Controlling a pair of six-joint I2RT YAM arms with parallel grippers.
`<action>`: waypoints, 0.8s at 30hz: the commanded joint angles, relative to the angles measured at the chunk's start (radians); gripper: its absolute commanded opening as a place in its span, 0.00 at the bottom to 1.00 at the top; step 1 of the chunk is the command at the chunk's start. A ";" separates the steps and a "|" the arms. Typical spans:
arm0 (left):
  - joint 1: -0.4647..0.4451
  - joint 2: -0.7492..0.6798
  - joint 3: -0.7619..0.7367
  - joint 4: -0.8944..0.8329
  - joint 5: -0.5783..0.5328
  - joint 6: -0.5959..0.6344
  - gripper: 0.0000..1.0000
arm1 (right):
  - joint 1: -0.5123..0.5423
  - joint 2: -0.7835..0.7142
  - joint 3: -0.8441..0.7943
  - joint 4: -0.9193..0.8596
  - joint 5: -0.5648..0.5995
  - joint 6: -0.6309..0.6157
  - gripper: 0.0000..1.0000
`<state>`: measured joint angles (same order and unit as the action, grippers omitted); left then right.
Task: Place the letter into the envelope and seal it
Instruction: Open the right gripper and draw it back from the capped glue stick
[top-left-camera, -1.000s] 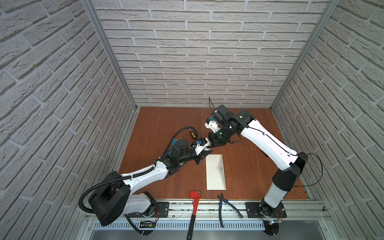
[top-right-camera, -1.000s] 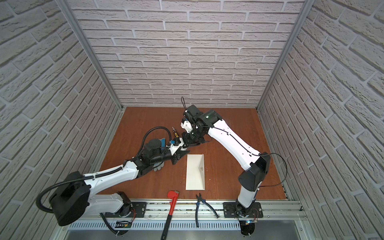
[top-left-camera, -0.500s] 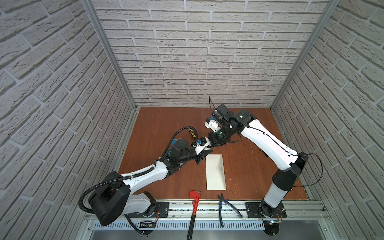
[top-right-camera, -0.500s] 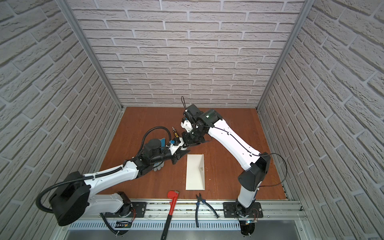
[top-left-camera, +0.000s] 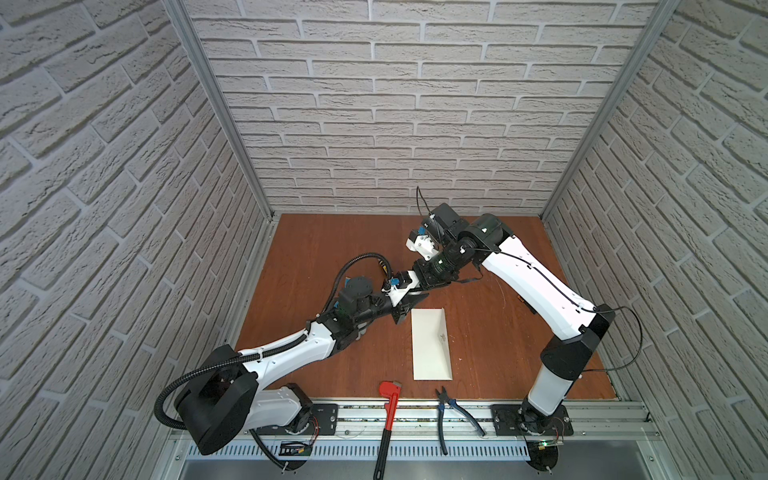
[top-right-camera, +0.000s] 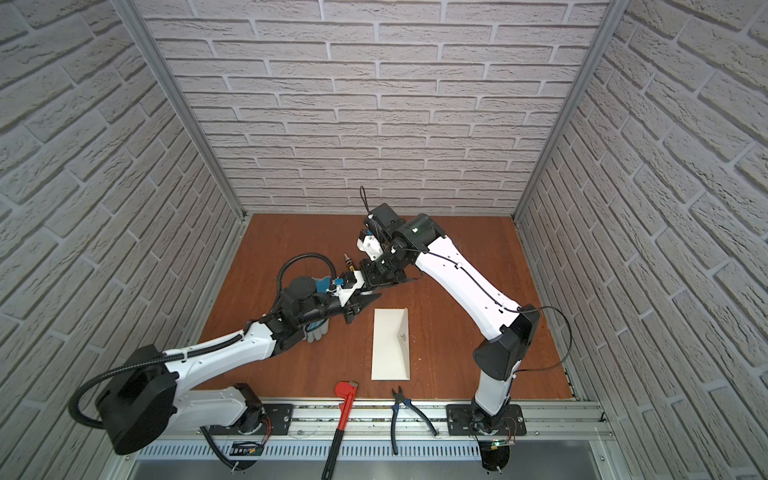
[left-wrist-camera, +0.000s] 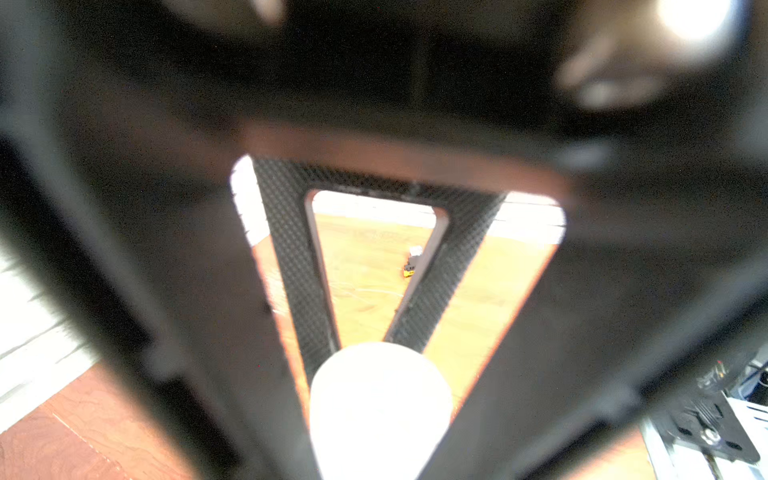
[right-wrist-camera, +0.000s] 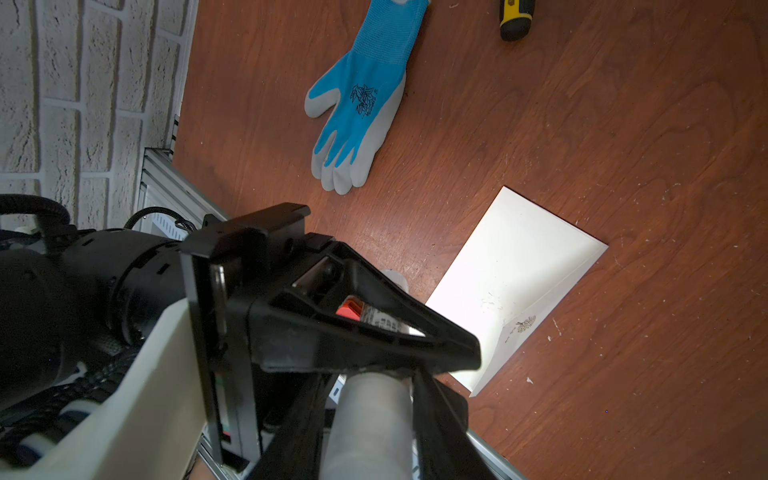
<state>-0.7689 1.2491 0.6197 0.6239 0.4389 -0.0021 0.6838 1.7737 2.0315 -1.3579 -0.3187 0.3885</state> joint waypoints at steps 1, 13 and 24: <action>-0.002 -0.028 0.015 0.125 0.041 0.007 0.00 | 0.010 0.013 0.045 0.000 0.005 -0.006 0.39; -0.001 -0.022 0.005 0.110 0.040 -0.009 0.00 | 0.001 0.000 0.155 -0.050 0.047 -0.004 0.50; -0.001 -0.181 -0.101 -0.091 -0.162 -0.079 0.00 | -0.024 -0.273 -0.144 0.274 0.164 -0.033 0.52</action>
<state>-0.7692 1.1282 0.5484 0.5835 0.3641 -0.0467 0.6693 1.6203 1.9915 -1.2587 -0.2127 0.3801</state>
